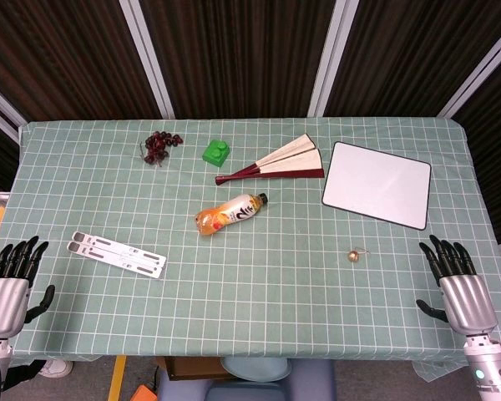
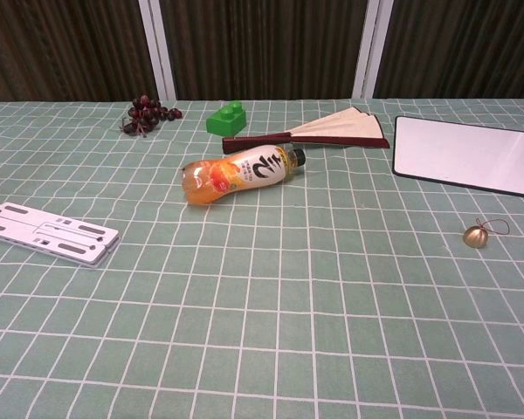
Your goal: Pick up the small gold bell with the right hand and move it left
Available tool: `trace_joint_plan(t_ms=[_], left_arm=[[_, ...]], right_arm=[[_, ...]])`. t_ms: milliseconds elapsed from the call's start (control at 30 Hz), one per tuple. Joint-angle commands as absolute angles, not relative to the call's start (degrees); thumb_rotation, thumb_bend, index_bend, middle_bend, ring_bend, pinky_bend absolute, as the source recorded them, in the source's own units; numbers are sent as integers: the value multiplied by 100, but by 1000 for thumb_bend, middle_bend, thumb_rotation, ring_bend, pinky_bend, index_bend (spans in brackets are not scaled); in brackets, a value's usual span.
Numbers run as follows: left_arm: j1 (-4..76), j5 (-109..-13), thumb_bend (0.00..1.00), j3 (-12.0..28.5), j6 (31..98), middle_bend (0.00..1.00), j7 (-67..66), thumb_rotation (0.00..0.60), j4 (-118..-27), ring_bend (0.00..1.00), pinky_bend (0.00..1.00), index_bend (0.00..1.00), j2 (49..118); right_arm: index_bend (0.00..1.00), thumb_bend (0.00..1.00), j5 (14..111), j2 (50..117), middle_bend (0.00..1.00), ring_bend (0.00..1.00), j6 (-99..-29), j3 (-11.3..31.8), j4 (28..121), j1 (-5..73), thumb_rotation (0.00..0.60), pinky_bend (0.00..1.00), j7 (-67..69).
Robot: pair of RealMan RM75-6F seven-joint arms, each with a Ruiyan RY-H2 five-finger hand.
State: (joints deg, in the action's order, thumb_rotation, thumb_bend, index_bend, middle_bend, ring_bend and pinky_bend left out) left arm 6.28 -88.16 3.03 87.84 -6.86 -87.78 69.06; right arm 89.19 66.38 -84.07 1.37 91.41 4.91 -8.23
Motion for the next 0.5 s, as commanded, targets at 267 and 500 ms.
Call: trace_joint_plan(t_ms=[267, 500], left_arm=[[655, -8842, 419, 310, 8767, 0, -570, 599, -8802, 0, 47, 30, 6871], [677, -8884, 419, 280, 8725, 0, -426, 600, -8774, 0, 47, 29, 6848]], right_arm=[[54, 221, 9154, 6758, 0, 0, -8013, 238, 9034, 916, 600, 0, -645], [318, 318, 8681, 6757, 0, 0, -7022, 657, 9223, 1666, 600, 0, -1208]])
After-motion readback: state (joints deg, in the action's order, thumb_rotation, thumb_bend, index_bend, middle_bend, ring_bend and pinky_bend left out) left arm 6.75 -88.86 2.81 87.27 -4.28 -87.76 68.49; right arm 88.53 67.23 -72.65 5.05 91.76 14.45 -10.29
